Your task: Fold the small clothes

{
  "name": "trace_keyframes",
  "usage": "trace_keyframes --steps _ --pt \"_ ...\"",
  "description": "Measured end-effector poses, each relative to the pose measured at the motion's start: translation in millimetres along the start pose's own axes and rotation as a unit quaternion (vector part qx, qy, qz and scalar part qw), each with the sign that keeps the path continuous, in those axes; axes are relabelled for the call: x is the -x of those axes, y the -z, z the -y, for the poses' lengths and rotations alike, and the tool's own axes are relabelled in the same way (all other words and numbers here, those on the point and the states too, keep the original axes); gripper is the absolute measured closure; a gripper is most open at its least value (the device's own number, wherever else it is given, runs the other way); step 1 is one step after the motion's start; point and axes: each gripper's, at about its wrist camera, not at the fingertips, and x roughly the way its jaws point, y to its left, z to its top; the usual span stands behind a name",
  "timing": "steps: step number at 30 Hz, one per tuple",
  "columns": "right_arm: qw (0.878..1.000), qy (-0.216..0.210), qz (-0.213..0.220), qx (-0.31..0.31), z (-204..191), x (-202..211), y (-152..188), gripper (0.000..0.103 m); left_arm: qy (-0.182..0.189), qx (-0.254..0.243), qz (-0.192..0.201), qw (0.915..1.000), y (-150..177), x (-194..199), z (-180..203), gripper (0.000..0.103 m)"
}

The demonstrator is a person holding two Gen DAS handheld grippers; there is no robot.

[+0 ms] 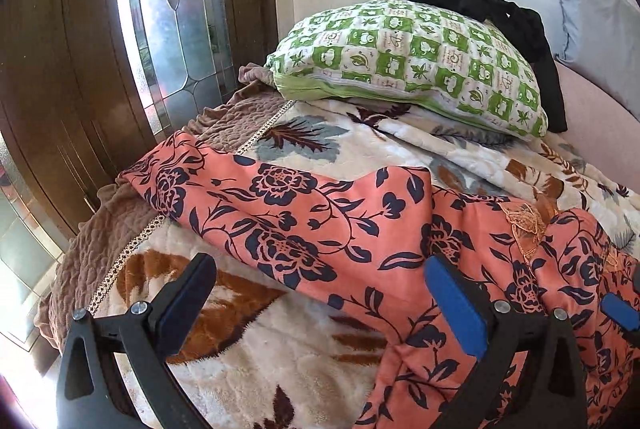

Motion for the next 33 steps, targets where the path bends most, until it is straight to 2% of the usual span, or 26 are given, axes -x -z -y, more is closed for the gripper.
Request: trace_keyframes --steps 3,5,7,10,11,13,14,15,18,20,22,24,25,27,29,33 --pt "0.999 -0.032 0.011 0.022 -3.6 21.6 1.3 0.014 0.013 0.004 -0.001 0.9999 -0.6 0.3 7.7 0.0" --pt "0.999 -0.024 0.033 0.025 -0.8 46.1 -5.1 0.014 0.032 -0.004 0.0 0.9995 -0.7 3.3 23.6 0.0" --pt "0.998 0.004 0.061 -0.014 14.3 68.5 -13.4 0.014 0.063 -0.021 0.008 0.9978 -0.6 10.3 46.6 0.0" --pt "0.99 0.007 0.093 -0.109 52.7 93.2 -20.3 0.018 0.109 -0.062 0.029 0.9917 3.0 24.0 91.3 0.0" --pt "0.985 0.019 0.103 -0.136 66.3 98.9 -17.9 0.027 0.128 -0.073 0.032 0.9886 4.6 27.1 106.5 0.0" --pt "0.978 0.054 0.106 -0.171 90.2 107.3 -13.0 0.037 0.161 -0.087 0.03 0.9827 7.0 30.6 134.5 0.0" --pt "0.975 0.07 0.104 -0.183 101.6 108.6 -10.5 0.051 0.171 -0.09 0.03 0.9807 8.4 32.0 147.7 0.0" --pt "0.972 0.084 0.098 -0.195 112.7 106.4 -9.0 0.06 0.173 -0.095 0.032 0.9798 9.6 33.3 160.1 0.0" --pt "0.967 0.107 0.071 -0.22 137.5 94.7 -7.4 0.061 0.166 -0.116 0.037 0.9786 15.8 31.9 192.2 0.0" --pt "0.967 0.121 0.045 -0.221 147.0 83.5 -6.1 0.062 0.134 -0.141 0.02 0.9807 22.5 19.4 208.1 0.0" --pt "0.97 0.132 0.038 -0.202 143.9 77.3 -10.4 0.062 0.115 -0.159 -0.022 0.9804 28.5 0.1 213.0 0.001" --pt "0.972 0.146 0.022 -0.184 140.0 72.6 -15.7 0.061 0.103 -0.151 -0.072 0.9805 31.6 -18.9 204.7 0.02" --pt "0.972 0.15 0.017 -0.178 139.7 70.5 -17.0 0.061 0.112 -0.135 -0.098 0.9796 32.0 -26.4 196.7 0.031" --pt "0.973 0.156 0.011 -0.169 139.8 68.9 -17.9 0.065 0.133 -0.09 -0.134 0.9778 32.2 -33.7 178.5 0.033" --pt "0.973 0.158 0.008 -0.171 140.2 67.9 -18.9 0.065 0.136 -0.074 -0.137 0.9784 32.0 -29.4 164.9 0.037" --pt "0.973 0.162 0.006 -0.166 139.9 67.2 -19.2 0.065 0.117 -0.087 -0.111 0.9831 33.6 -12.5 136.1 0.036"
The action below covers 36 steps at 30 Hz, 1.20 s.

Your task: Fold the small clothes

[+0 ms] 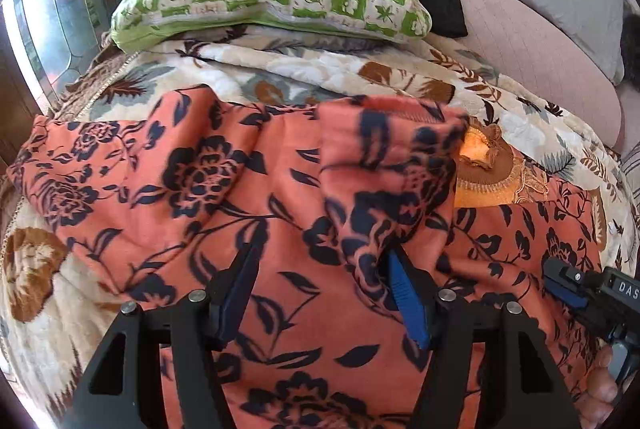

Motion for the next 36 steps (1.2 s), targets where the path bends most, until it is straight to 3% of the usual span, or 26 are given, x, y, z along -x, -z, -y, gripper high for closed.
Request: trace_keyframes --steps 3,5,8,12,14,16,19,22,24,27,28,29,31,36 --pt "1.0 0.011 0.002 0.015 -5.6 -2.6 -0.3 0.065 -0.038 0.004 0.001 0.9993 10.7 4.0 -35.1 0.036" --pt "0.999 0.021 0.006 0.024 -9.2 -3.5 0.8 0.065 -0.032 0.034 -0.004 0.9989 16.3 8.3 -64.7 0.036" --pt "0.998 0.035 0.014 0.04 -13.3 -3.8 4.0 0.065 -0.042 0.074 0.02 0.9962 14.3 25.4 -105.0 0.036" --pt "0.997 0.051 0.025 0.057 -19.6 -3.5 7.8 0.063 -0.072 0.151 0.05 0.9847 8.2 37.1 -160.1 0.036" --pt "0.995 0.066 0.032 0.067 -26.8 -0.7 9.4 0.062 -0.065 0.188 0.047 0.9788 8.7 34.0 -174.1 0.036" --pt "0.992 0.064 0.053 0.097 -41.5 6.5 13.7 0.062 -0.027 0.198 0.039 0.9791 10.9 32.5 -172.7 0.036" --pt "0.977 0.059 0.104 0.176 -76.2 19.6 26.9 0.062 0.022 0.142 0.056 0.988 9.2 36.1 -136.6 0.036" --pt "0.968 0.029 0.114 0.223 -96.8 18.8 40.9 0.062 0.043 0.057 0.08 0.9943 8.6 39.9 -86.1 0.036" --pt "0.965 0.03 0.095 0.244 -102.1 6.8 49.4 0.062 0.025 0.008 0.058 0.998 9.4 27.1 -57.2 0.035" --pt "0.963 0.077 0.031 0.258 -97.6 -27.0 58.1 0.062 -0.062 -0.039 -0.05 0.9961 17.0 -23.8 -37.1 0.034" --pt "0.961 0.098 0.006 0.257 -91.5 -38.8 61.0 0.063 -0.067 -0.04 -0.048 0.9958 20.1 -28.6 -37.2 0.032" --pt "0.958 0.101 0.019 0.266 -91.9 -38.0 63.2 0.063 -0.073 -0.043 -0.033 0.9958 19.0 -24.2 -35.2 0.031" --pt "0.955 0.109 0.014 0.275 -96.2 -35.4 61.9 0.064 -0.078 -0.055 -0.037 0.9947 19.4 -21.8 -31.6 0.03" --pt "0.96 0.067 0.064 0.263 -100.9 -15.5 56.0 0.063 -0.084 -0.05 -0.024 0.9949 29.1 -25.3 -34.0 0.017"
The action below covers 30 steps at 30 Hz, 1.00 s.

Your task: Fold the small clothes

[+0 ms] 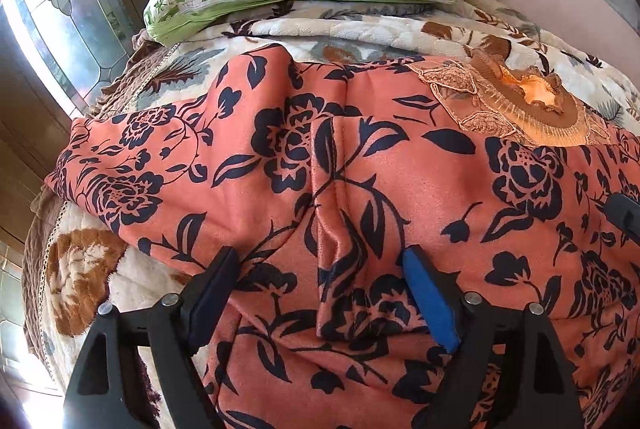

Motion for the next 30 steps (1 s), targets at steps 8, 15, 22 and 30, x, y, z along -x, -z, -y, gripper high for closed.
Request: trace_keyframes --steps 8,15,22,30 --pt "0.997 0.046 -0.048 0.05 -11.1 -29.0 10.2 0.038 0.042 0.056 -0.054 0.9961 -5.8 -15.3 -26.8 0.0" --pt "0.997 0.04 -0.039 0.05 -10.1 -28.5 12.9 0.034 0.011 0.123 0.059 0.9907 -31.2 30.2 -109.4 0.0" --pt "0.997 0.037 -0.027 0.057 -12.8 -28.2 17.4 0.03 -0.031 0.321 0.016 0.9463 -25.5 3.4 -259.0 0.0" --pt "0.997 0.038 -0.026 0.061 -14.9 -29.2 17.5 0.028 0.029 0.364 0.014 0.9309 -23.4 -29.2 -327.4 0.012"
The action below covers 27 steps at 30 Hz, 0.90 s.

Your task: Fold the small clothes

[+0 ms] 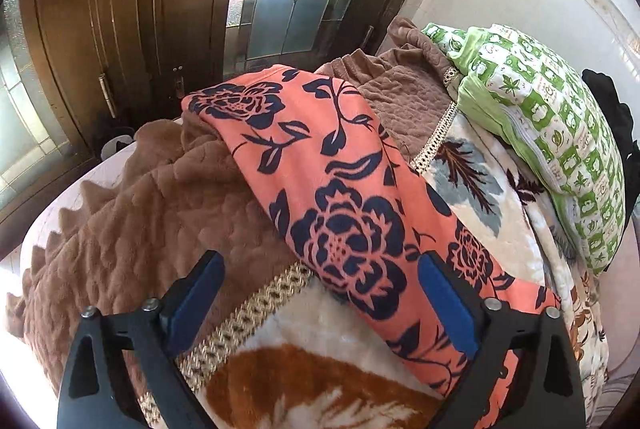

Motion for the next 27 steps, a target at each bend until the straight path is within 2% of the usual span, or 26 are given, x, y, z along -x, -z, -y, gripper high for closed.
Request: trace_keyframes --steps 1,3,6,9,10,11,13,15,18,20,23,27 --pt "1.0 -0.002 0.0 -0.001 0.4 0.0 0.0 0.028 0.011 0.006 -0.003 0.9999 -4.5 -6.3 -3.4 0.019" --pt "1.0 -0.004 0.001 -0.003 0.3 0.1 0.1 0.028 0.023 0.014 -0.004 0.9996 -11.4 -17.4 -3.0 0.022" --pt "1.0 -0.005 0.001 -0.003 1.0 0.0 0.2 0.028 0.022 0.003 0.013 0.9997 -21.3 -26.2 -0.3 0.03" --pt "1.0 -0.006 0.002 -0.003 0.7 0.1 0.3 0.028 0.036 0.02 0.015 0.999 -29.0 -32.1 -3.7 0.064" --pt "1.0 -0.007 0.002 -0.004 1.1 0.3 0.2 0.028 0.034 0.024 0.015 0.999 -30.1 -33.6 -3.2 0.086" --pt "1.0 -0.009 0.003 -0.006 1.2 0.6 -0.2 0.028 0.03 0.021 0.018 0.9992 -29.9 -31.6 0.0 0.093" --pt "1.0 -0.013 0.006 -0.016 4.0 2.8 -1.5 0.032 0.012 -0.002 0.043 0.999 -27.2 -17.2 14.5 0.094" --pt "0.999 -0.017 0.011 -0.04 10.1 7.0 -4.7 0.046 0.011 -0.047 0.07 0.9964 -21.6 5.3 42.1 0.094" --pt "0.994 -0.039 0.018 -0.099 29.3 15.6 -11.7 0.047 0.028 -0.128 0.108 0.9855 1.5 45.7 96.3 0.095" --pt "0.99 -0.04 0.03 -0.13 42.8 23.9 -15.9 0.047 0.035 -0.184 0.118 0.9752 25.8 66.2 137.5 0.095" --pt "0.986 -0.025 0.054 -0.159 62.9 40.1 -22.7 0.047 0.067 -0.26 0.118 0.9559 75.6 90.2 201.7 0.095" --pt "0.973 -0.016 0.089 -0.211 102.1 65.1 -31.7 0.047 0.117 -0.353 0.091 0.9236 158.3 106.0 285.7 0.095"
